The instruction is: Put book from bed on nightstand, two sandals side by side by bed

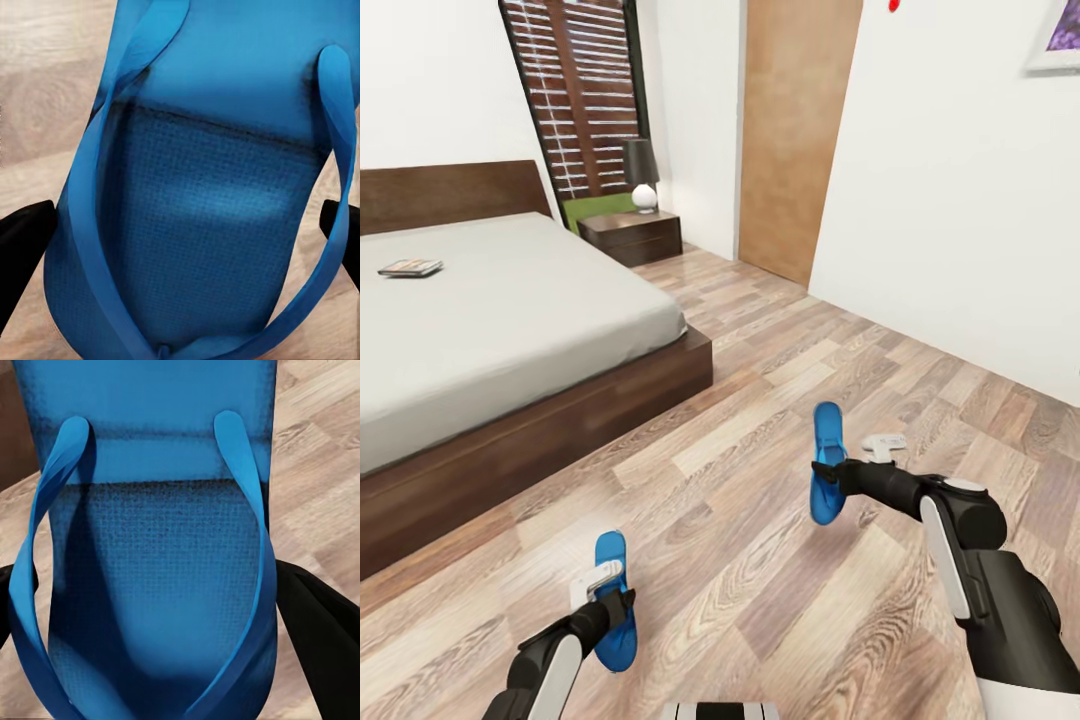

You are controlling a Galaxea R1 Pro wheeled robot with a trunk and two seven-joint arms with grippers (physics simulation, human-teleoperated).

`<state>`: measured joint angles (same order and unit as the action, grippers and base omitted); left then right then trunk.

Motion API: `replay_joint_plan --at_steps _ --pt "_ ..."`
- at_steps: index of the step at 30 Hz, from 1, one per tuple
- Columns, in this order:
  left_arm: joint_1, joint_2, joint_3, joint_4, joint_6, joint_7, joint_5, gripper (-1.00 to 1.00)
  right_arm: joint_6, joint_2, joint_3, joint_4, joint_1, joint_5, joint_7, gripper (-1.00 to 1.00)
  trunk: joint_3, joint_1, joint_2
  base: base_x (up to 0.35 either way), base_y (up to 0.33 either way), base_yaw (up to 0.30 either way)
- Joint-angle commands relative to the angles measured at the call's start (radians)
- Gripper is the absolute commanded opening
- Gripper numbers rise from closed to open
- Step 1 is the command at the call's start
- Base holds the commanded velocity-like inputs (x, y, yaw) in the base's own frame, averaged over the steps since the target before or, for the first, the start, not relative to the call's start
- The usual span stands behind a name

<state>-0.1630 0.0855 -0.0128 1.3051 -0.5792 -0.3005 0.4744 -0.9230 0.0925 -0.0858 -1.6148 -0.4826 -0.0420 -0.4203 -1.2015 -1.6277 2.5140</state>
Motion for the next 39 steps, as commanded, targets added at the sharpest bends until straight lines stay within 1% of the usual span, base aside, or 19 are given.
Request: replay_joint_plan --at_steps 1,3,5,11,13,15,18,22,27,32,35,36,38,39 --pt "-0.001 0.002 -0.001 -0.002 0.016 -0.011 0.012 -1.0 -0.013 -0.003 0.004 -0.001 -0.001 -0.001 0.001 -1.0 0.003 0.001 0.0 0.0 0.0 0.0" --pt "-0.001 0.003 -0.002 -0.007 0.051 -0.014 0.013 -1.0 -0.019 -0.005 0.008 -0.001 -0.001 -0.001 0.002 -1.0 0.011 0.001 0.0 0.0 0.0 0.0" --pt "-0.001 0.003 -0.001 -0.019 0.073 -0.009 0.015 -1.0 -0.022 -0.007 0.011 -0.001 -0.001 -0.001 0.002 -1.0 0.019 0.002 -0.001 0.0 0.0 0.0" --pt "-0.001 0.005 0.003 -0.041 0.1 0.01 0.017 -1.0 -0.025 -0.009 0.014 -0.001 -0.001 -0.001 0.005 -1.0 0.042 0.005 -0.002 0.0 0.0 0.0" --pt "-0.001 0.005 0.001 -0.044 0.103 0.011 0.018 -1.0 -0.024 -0.009 0.015 -0.001 -0.001 0.002 0.009 -1.0 0.05 0.006 -0.003 0.0 0.0 0.0" --pt "-0.002 0.003 -0.006 -0.048 0.105 0.012 0.021 -1.0 -0.018 -0.009 0.03 -0.001 0.0 0.008 0.013 -1.0 0.057 0.007 -0.003 0.0 0.0 0.0" --pt "-0.002 -0.002 -0.014 -0.055 0.107 0.013 0.051 -1.0 -0.02 -0.005 0.052 -0.001 0.001 0.012 0.015 -1.0 0.069 0.008 -0.004 0.0 0.0 0.0" --pt "-0.002 -0.005 -0.014 -0.062 0.103 0.016 0.074 -1.0 -0.026 -0.008 0.063 0.001 0.0 0.014 0.015 -1.0 0.084 0.01 -0.005 0.0 0.0 0.0" --pt "-0.005 -0.005 -0.016 -0.083 0.096 0.017 0.082 -1.0 -0.029 0.001 0.063 0.002 0.001 0.005 0.009 -1.0 0.104 0.012 -0.006 0.0 0.0 0.0" --pt "-0.006 0.002 -0.012 -0.089 0.097 0.025 0.086 -1.0 -0.029 0.003 0.061 0.001 0.001 0.002 0.007 -1.0 0.123 0.015 -0.007 0.0 0.0 0.0" --pt "-0.006 0.003 -0.009 -0.091 0.1 0.057 0.086 -1.0 -0.025 0.003 0.06 0.0 0.001 0.003 0.007 -1.0 0.135 0.016 -0.008 0.0 0.0 0.0" --pt "-0.006 0.003 -0.008 -0.093 0.099 0.085 0.085 -1.0 -0.021 0.003 0.06 0.0 0.001 0.004 0.007 -1.0 0.138 0.016 -0.008 0.0 0.0 0.0" --pt "-0.006 0.003 -0.01 -0.094 0.1 0.121 0.085 -1.0 -0.017 0.003 0.059 0.0 0.003 0.005 0.007 -1.0 0.146 0.017 -0.009 0.0 0.0 0.0" --pt "-0.006 0.003 -0.01 -0.094 0.1 0.13 0.085 -1.0 -0.017 0.002 0.059 0.0 0.003 0.005 0.007 -1.0 0.15 0.018 -0.009 0.0 0.0 0.0"
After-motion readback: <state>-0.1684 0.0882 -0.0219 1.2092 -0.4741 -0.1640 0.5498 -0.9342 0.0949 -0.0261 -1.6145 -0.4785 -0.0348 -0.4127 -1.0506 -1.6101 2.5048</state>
